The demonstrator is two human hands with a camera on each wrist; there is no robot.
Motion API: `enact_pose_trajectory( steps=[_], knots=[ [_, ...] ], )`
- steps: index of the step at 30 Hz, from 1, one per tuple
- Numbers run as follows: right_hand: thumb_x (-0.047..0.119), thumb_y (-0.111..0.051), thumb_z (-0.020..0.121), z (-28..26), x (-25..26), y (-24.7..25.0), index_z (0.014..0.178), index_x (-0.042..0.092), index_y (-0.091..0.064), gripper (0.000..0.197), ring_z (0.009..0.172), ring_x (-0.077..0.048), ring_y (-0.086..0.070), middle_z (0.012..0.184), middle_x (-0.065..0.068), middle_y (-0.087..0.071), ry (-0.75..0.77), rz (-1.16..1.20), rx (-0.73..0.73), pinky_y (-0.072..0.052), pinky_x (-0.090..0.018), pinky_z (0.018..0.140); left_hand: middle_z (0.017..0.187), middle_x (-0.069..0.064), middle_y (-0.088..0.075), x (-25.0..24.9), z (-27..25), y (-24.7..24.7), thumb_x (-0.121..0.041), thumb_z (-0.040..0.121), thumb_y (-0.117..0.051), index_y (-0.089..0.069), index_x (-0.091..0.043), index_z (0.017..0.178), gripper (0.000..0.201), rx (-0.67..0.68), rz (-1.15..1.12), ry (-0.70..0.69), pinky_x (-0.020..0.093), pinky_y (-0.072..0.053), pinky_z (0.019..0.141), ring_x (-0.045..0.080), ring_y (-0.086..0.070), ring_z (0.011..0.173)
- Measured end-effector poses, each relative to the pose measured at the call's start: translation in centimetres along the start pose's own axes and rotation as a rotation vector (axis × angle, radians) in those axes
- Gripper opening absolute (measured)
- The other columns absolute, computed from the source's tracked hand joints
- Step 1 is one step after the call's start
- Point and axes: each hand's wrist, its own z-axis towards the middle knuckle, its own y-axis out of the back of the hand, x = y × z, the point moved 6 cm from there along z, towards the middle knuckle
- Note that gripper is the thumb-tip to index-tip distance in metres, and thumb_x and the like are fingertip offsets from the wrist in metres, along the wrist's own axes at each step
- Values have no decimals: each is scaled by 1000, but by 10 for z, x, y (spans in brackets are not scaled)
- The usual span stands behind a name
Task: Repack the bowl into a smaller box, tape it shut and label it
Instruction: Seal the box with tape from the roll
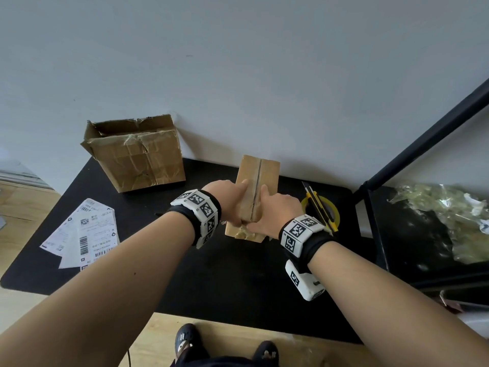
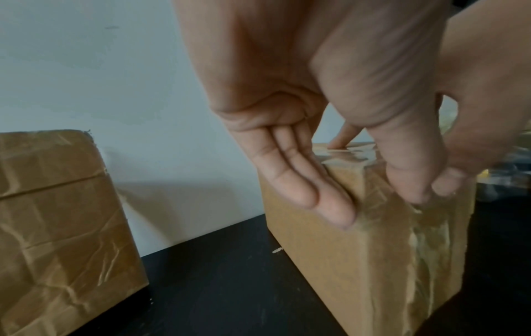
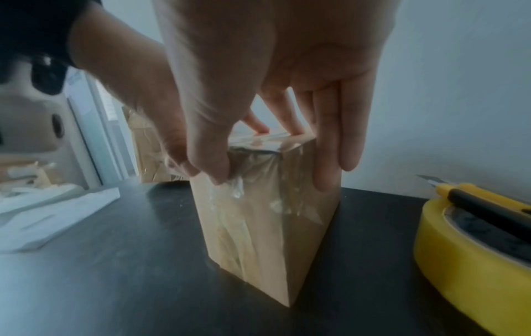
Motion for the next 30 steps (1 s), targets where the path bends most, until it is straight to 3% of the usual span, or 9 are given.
enact_pose_trajectory(
  steps=[3, 8, 17, 23, 30],
  knots=[
    [59, -65, 75, 1, -1, -1, 143, 11, -22, 93, 99, -24, -61, 110, -8, -62, -6, 14, 2, -47, -33, 74, 77, -3, -50, 0, 0, -3, -46, 70, -75, -5, -21, 150, 110, -3, 13, 17, 33, -55, 76, 19, -61, 87],
    [45, -72, 75, 5, -6, -2, 144, 13, -23, 90, 103, -27, -61, 114, -9, -61, -10, 12, 51, -49, -34, 77, 109, 8, -61, 0, 1, -5, -35, 73, -77, -1, -19, 151, 110, 23, 24, 25, 33, -53, 79, 24, -61, 99],
    [33, -76, 75, 7, -11, -6, 149, 14, -14, 98, 108, -28, -59, 121, -11, -56, 10, 51, 113, -52, -36, 84, 106, 10, -62, 2, 1, -10, -18, 75, -76, 5, -20, 151, 111, 53, 27, 34, 34, -55, 81, 23, -62, 95],
    [24, -75, 77, 3, -13, -9, 148, 15, -10, 96, 106, -28, -59, 120, -13, -56, 14, 86, 144, -54, -37, 85, 110, 12, -61, 2, 1, -11, -16, 75, -76, 6, -19, 151, 112, 69, 18, 39, 34, -55, 82, 25, -62, 97],
    [18, -71, 80, -1, -16, -13, 151, 19, 8, 106, 104, -26, -60, 123, -13, -55, 37, 98, 191, -53, -38, 87, 118, 13, -58, 4, 0, -14, -18, 73, -79, 13, -22, 150, 120, 108, 4, 49, 36, -54, 86, 26, -61, 102]
  ],
)
